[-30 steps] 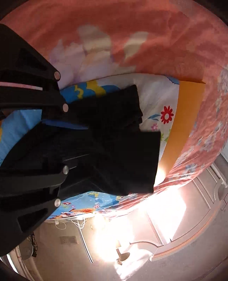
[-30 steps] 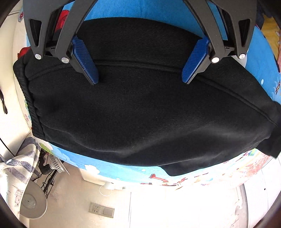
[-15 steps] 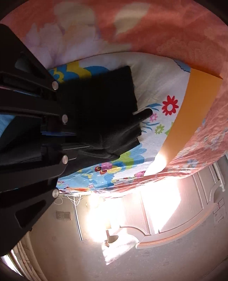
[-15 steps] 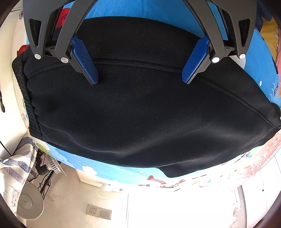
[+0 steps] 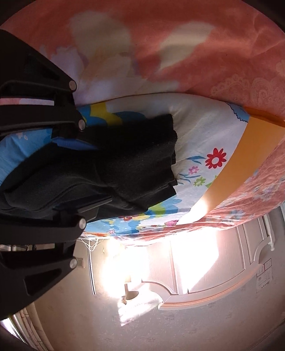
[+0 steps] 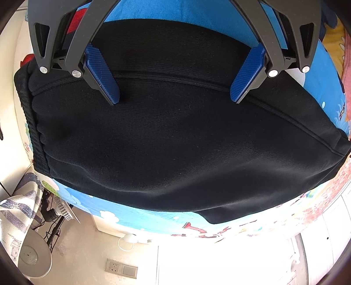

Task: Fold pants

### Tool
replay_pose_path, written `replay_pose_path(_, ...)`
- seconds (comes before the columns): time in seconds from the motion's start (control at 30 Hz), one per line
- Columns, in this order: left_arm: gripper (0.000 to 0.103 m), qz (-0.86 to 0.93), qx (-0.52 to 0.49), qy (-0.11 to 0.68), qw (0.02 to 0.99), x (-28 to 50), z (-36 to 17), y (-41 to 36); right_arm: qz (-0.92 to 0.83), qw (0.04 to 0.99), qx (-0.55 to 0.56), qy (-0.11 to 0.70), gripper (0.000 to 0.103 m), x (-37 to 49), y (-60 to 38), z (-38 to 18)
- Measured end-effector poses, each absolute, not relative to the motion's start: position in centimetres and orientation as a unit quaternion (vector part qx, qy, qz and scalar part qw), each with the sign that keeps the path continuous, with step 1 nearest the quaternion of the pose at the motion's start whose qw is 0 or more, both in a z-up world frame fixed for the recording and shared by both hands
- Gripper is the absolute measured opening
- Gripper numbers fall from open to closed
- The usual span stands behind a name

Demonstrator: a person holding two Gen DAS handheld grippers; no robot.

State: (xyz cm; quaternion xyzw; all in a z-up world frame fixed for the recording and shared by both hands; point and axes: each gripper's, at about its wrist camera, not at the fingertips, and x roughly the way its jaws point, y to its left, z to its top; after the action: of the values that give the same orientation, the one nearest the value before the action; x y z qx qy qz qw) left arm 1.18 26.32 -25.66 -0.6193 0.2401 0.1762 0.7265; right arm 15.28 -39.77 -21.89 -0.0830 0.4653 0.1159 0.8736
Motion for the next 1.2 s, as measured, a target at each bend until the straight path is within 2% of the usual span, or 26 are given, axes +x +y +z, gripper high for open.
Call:
replay_pose_path(0.1, 0.016, 0.198, -0.561, 0.234, 0.769, 0.5, -23.0, 26.0, 0.126, 0.873, -0.082, 0.464, 0.098, 15.2, -40.1, -21.9)
replay_pose_path(0.17, 0.017, 0.201, -0.537, 0.26, 0.777, 1.5, -23.5, 26.3, 0.131, 0.873, -0.085, 0.463, 0.098, 15.3, -40.2, -22.0)
replay_pose_path(0.2, 0.025, 0.208, -0.549, 0.276, 0.761, 1.7, -24.7, 26.8, 0.133, 0.871, -0.09, 0.464, 0.098, 15.3, -40.2, -22.0)
replay_pose_path(0.23, 0.037, 0.217, -0.565, 0.27, 0.749, 1.2, -25.4, 27.1, 0.137, 0.869, -0.094, 0.467, 0.098, 15.4, -40.2, -21.9)
replay_pose_path(0.3, 0.05, 0.239, -0.565, 0.248, 0.75, -0.5, -25.0, 26.5, 0.138, 0.867, -0.102, 0.468, 0.098, 15.3, -40.7, -21.9)
replay_pose_path(0.43, 0.051, 0.145, -0.613, 0.249, 0.735, -0.9, -25.6, 22.3, 0.147, 0.866, -0.093, 0.468, 0.098, 15.5, -41.6, -21.9)
replay_pose_path(0.5, 0.049, 0.115, -0.597, 0.272, 0.746, 0.4, -25.3, 19.7, 0.14, 0.866, -0.093, 0.471, 0.098, 15.6, -41.6, -21.6)
replay_pose_path(0.6, 0.04, 0.063, -0.611, 0.295, 0.732, 2.7, -26.0, 16.7, 0.106, 0.877, -0.077, 0.463, 0.098, 15.3, -43.0, -20.8)
replay_pose_path(0.63, 0.02, 0.06, -0.601, 0.31, 0.734, 3.6, -26.3, 16.0, 0.09, 0.881, -0.071, 0.459, 0.098, 15.4, -43.9, -20.6)
replay_pose_path(0.67, 0.004, 0.063, -0.592, 0.321, 0.736, 4.3, -26.6, 15.7, 0.072, 0.882, -0.067, 0.46, 0.098, 15.7, -44.9, -20.7)
replay_pose_path(0.8, 0.005, 0.099, -0.572, 0.319, 0.749, 3.6, -26.2, 15.3, 0.058, 0.884, -0.038, 0.461, 0.098, 17.3, -48.5, -21.1)
replay_pose_path(0.87, 0.005, 0.108, -0.571, 0.322, 0.748, 3.0, -26.2, 14.9, 0.051, 0.886, -0.058, 0.458, 0.098, 17.9, -48.3, -21.3)
replay_pose_path(0.97, 0.02, 0.093, -0.587, 0.322, 0.737, 2.8, -26.9, 14.2, 0.035, 0.883, -0.073, 0.463, 0.098, 18.6, -47.6, -21.2)
replay_pose_path(1.0, 0.032, 0.071, -0.593, 0.32, 0.735, 3.0, -26.8, 13.8, 0.033, 0.882, -0.07, 0.465, 0.098, 18.8, -47.5, -20.9)
replay_pose_path(1.03, 0.038, 0.059, -0.59, 0.32, 0.739, 3.3, -26.5, 13.2, 0.036, 0.884, -0.066, 0.462, 0.098, 18.9, -47.4, -20.5)
replay_pose_path(1.07, 0.038, 0.049, -0.582, 0.326, 0.743, 3.8, -26.3, 12.7, 0.04, 0.887, -0.061, 0.455, 0.098, 19.0, -47.8, -20.1)
replay_pose_path(1.13, 0.036, 0.03, -0.573, 0.346, 0.742, 5.1, -26.6, 11.6, 0.041, 0.893, -0.06, 0.444, 0.098, 19.5, -48.1, -19.2)
replay_pose_path(1.17, 0.01, 0.037, -0.564, 0.354, 0.745, 5.5, -26.8, 11.4, 0.04, 0.894, -0.062, 0.442, 0.098, 19.7, -48.2, -19.0)
replay_pose_path(1.2, 0.005, 0.055, -0.554, 0.359, 0.749, 5.6, -26.9, 11.3, 0.041, 0.895, -0.066, 0.439, 0.098, 20.3, -48.2, -18.8)
